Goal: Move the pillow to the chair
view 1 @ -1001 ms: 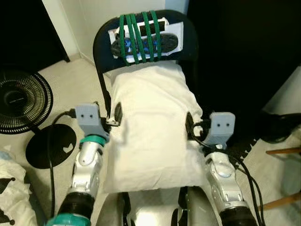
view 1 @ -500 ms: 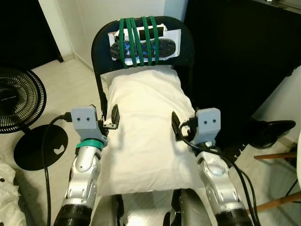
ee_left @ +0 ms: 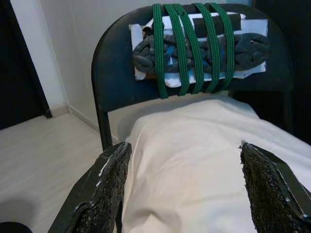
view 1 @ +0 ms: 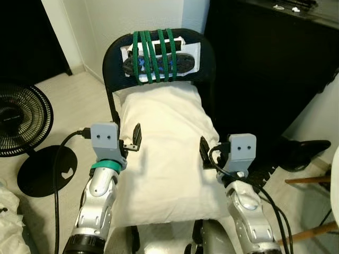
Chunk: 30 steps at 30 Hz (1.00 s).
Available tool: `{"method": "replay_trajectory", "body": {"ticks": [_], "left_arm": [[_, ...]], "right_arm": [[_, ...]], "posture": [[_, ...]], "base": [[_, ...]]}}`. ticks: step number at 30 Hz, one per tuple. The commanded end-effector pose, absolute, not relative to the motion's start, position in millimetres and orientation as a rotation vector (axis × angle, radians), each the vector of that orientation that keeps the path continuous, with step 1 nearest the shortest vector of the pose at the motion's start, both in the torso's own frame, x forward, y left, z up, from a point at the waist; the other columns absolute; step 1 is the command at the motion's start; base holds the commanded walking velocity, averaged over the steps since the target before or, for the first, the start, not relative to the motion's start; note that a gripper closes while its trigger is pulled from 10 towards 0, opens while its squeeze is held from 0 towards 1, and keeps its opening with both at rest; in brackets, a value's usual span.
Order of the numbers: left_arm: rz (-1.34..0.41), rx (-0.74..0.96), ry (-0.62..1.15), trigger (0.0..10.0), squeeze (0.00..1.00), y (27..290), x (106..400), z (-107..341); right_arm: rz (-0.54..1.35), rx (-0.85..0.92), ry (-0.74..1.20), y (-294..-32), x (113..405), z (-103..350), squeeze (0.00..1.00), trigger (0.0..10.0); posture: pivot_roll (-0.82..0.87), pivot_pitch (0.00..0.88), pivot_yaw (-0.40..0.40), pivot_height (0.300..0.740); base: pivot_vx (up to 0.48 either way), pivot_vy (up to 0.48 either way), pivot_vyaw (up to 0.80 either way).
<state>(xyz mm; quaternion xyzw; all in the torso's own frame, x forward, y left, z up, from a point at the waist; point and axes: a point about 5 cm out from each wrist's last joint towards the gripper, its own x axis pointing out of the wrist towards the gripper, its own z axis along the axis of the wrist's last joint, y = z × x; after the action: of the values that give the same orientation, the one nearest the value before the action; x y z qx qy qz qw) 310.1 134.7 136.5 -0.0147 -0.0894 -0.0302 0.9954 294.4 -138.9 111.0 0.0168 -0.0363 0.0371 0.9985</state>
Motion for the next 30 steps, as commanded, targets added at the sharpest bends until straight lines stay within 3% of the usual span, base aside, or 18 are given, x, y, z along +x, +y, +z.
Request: {"method": "replay_trajectory", "body": {"ticks": [1,15,26,30], "left_arm": [[-0.058,-0.026,-0.163,10.0,0.0,134.1,307.8,133.6],[-0.057,-0.024,-0.155,10.0,0.0,136.2,304.6,132.1],[-0.06,-0.025,-0.156,10.0,0.0,136.4,307.1,134.7],[-0.061,-0.027,-0.152,10.0,0.0,135.3,307.4,134.9]], "right_arm": [[0.074,0.053,-0.055,-138.3,291.7,107.9,0.0,10.0],[0.07,0.04,-0.045,-141.2,289.9,106.8,0.0,10.0],[0.075,0.057,-0.035,-138.8,289.4,105.6,0.0,10.0],[0.039,0.138,0.035,-144.0,288.3,96.8,0.0,10.0]], "posture": [[0.01,0.008,0.028,0.686],[0.01,0.003,0.029,0.74],[0.01,0.002,0.04,0.74],[0.01,0.02,0.042,0.74]], "base": [[0.0,0.0,0.0],[0.0,0.0,0.0],[0.0,0.0,0.0],[0.0,0.0,0.0]]}}
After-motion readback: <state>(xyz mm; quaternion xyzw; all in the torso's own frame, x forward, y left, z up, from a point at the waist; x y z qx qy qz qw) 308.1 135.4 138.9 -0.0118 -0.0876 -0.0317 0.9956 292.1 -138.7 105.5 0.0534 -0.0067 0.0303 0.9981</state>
